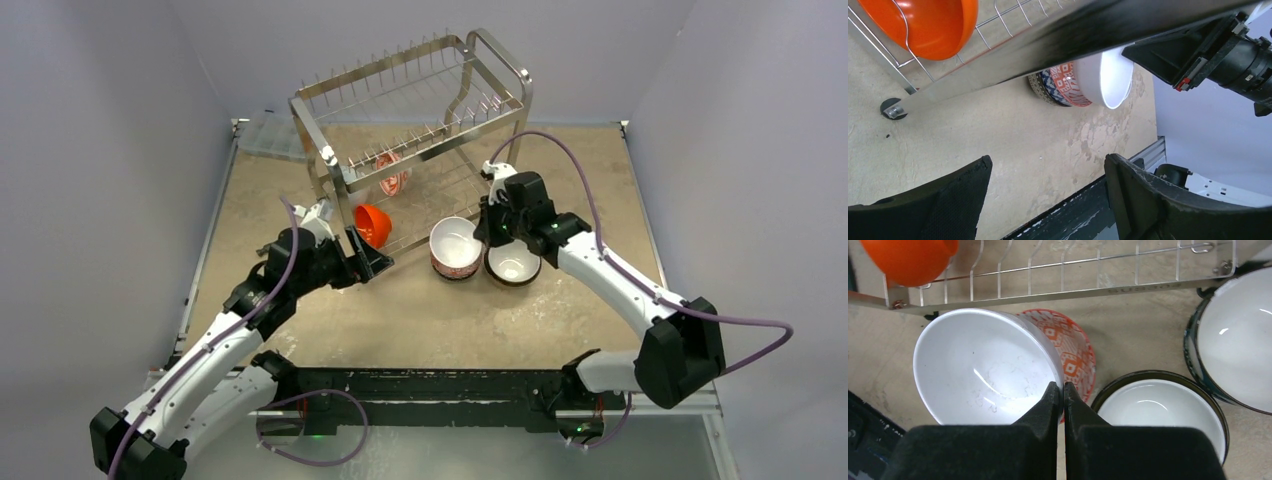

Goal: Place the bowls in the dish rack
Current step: Pick up the bowl from the center of the board.

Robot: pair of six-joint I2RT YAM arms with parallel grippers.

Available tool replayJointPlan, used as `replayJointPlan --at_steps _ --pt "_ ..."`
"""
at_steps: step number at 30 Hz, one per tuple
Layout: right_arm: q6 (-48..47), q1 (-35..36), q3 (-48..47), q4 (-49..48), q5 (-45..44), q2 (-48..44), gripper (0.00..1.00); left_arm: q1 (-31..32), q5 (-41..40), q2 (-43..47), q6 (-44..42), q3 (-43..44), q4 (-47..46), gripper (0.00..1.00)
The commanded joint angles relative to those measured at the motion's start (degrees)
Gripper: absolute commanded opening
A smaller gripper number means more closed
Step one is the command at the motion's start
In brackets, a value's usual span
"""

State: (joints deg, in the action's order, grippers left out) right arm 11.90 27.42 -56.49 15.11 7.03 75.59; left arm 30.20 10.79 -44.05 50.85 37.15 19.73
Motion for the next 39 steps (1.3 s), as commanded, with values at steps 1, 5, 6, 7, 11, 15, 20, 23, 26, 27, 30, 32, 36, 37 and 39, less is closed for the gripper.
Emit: replayJointPlan --at_steps 1,5,6,7,11,15,20,23,26,27,30,32,36,37,39 --pt "0.2 3.8 -4.8 2.1 0.7 -0.7 0.00 0.3 2.6 -0.6 1.5 -1.0 -4.5 0.81" --pt "1.1 8.7 -6.2 1.7 1.8 0.6 0.00 0.3 3.0 -1.1 1.9 -1.8 -5.6 0.80" --pt "1.4 9.8 -6.6 1.7 2.5 1.2 0.00 0.3 3.0 -1.2 2.0 -2.1 -5.6 0.80" --pt "1.7 10.9 -6.9 1.8 3.2 1.9 0.00 0.3 2.9 -1.3 2.2 -2.3 -5.8 0.79" --pt "2.7 13.6 -8.0 2.0 4.9 2.3 0.00 0.3 2.9 -2.2 2.5 -3.8 -6.2 0.76" --pt "3.0 16.4 -9.3 2.5 6.0 2.9 0.00 0.4 3.6 -3.4 3.3 -5.5 -8.0 0.73" --pt "3.0 19.6 -10.8 3.6 4.3 5.0 0.00 0.5 4.2 -4.6 3.7 -6.5 -9.5 0.69" --pt "3.5 21.1 -11.4 3.0 4.3 6.0 0.00 0.7 4.6 -5.5 3.3 -6.5 -9.4 0.66" --pt "3.7 21.9 -11.5 2.5 4.3 6.9 0.00 1.1 4.7 -6.0 2.6 -6.8 -9.4 0.52" --pt "3.7 22.0 -11.5 2.4 4.3 7.2 0.00 1.1 4.6 -6.2 2.3 -6.9 -9.1 0.47" --pt "4.0 22.1 -11.0 1.8 4.2 7.2 0.00 1.1 4.0 -5.9 2.1 -7.5 -8.2 0.22" --pt "4.2 22.1 -10.5 1.2 4.3 6.8 0.01 1.2 3.4 -5.5 2.3 -8.0 -7.6 0.03" --pt "4.8 22.1 -9.1 0.1 6.3 6.0 0.28 1.1 2.8 -5.0 2.5 -8.6 -7.3 0.00" --pt "6.1 22.0 -8.2 -0.3 7.5 5.5 0.39 1.1 2.7 -4.8 2.5 -8.6 -7.4 0.00" --pt "7.8 21.9 -6.2 -2.2 7.2 4.2 0.57 1.2 2.5 -4.6 2.5 -8.5 -7.3 0.00"
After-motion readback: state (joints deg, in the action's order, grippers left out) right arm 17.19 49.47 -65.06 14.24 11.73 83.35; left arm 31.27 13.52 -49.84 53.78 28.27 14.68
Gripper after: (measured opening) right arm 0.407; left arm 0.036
